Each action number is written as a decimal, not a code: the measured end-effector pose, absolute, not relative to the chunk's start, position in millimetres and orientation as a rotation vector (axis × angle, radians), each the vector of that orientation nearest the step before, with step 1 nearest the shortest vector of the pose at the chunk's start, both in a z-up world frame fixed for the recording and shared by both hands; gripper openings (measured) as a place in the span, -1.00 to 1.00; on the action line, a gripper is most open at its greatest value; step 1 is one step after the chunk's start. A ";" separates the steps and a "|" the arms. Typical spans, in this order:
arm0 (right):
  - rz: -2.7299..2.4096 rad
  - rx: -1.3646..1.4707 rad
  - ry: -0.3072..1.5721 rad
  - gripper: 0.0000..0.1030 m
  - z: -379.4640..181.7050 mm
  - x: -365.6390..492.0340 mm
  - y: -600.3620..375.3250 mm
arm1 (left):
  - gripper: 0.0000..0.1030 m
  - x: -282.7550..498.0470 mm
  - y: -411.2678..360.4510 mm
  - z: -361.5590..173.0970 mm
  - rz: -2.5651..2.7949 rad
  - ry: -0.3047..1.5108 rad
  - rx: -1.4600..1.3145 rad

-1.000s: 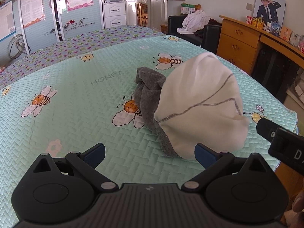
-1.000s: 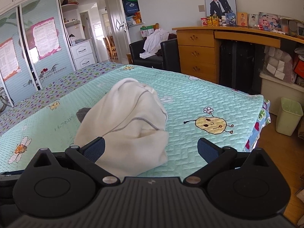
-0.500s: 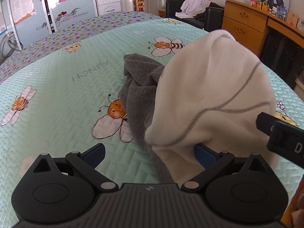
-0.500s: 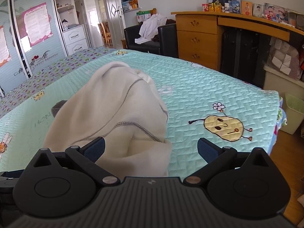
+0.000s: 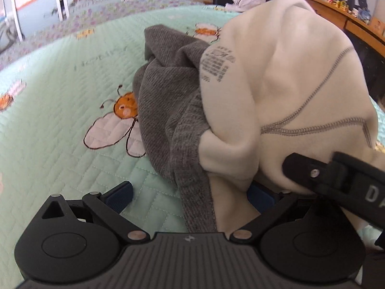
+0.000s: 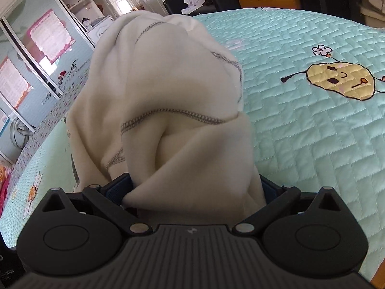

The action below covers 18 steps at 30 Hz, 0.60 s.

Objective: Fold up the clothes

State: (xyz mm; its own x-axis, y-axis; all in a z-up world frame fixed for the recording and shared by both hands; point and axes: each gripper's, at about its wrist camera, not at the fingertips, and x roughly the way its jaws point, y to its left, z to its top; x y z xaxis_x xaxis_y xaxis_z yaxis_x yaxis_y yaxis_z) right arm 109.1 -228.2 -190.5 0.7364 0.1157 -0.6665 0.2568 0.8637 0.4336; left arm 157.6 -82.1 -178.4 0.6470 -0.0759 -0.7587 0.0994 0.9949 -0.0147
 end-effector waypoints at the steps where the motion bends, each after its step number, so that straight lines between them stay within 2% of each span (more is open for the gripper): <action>1: -0.088 0.531 0.740 0.99 -191.4 106.7 -226.2 | 1.00 155.3 -82.2 -179.2 -0.101 0.846 0.023; 4: -0.080 0.533 0.724 0.98 -193.4 101.3 -227.5 | 1.00 153.9 -78.0 -178.6 -0.108 0.822 -0.008; 5: -0.078 0.550 0.718 0.92 -192.8 100.0 -230.3 | 1.00 155.4 -76.8 -176.2 -0.116 0.827 -0.011; 6: -0.073 0.582 0.703 0.64 -191.9 97.8 -234.9 | 1.00 156.8 -75.6 -173.9 -0.125 0.831 -0.013; 7: -0.061 0.598 0.691 0.45 -189.4 95.8 -237.4 | 0.97 158.0 -74.4 -171.8 -0.136 0.832 -0.015; 9: -0.043 0.581 0.672 0.18 -181.5 94.0 -237.8 | 0.84 158.7 -72.0 -169.9 -0.169 0.814 -0.021; 11: -0.032 0.550 0.645 0.08 -178.1 91.1 -236.2 | 0.41 159.7 -71.0 -167.5 -0.207 0.803 -0.033; 12: -0.027 0.562 0.639 0.05 -178.1 91.2 -238.5 | 0.32 160.3 -71.0 -166.2 -0.227 0.800 -0.041; 14: -0.018 0.607 0.629 0.03 -179.5 92.8 -246.1 | 0.16 161.5 -75.2 -162.9 -0.254 0.786 -0.021; 16: -0.013 0.655 0.633 0.10 -184.4 98.3 -254.3 | 0.20 166.1 -83.1 -164.6 -0.262 0.782 0.046; 18: -0.009 0.708 0.658 0.51 -191.8 108.0 -258.8 | 0.43 173.5 -83.7 -170.9 -0.257 0.811 0.053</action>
State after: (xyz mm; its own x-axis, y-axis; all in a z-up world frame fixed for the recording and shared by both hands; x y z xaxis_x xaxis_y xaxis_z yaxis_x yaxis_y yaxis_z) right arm 108.0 -258.8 -191.8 0.7998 0.2081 -0.5631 0.2227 0.7682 0.6002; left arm 173.5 -83.7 -170.9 0.6598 -0.2069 -0.7224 0.2475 0.9675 -0.0511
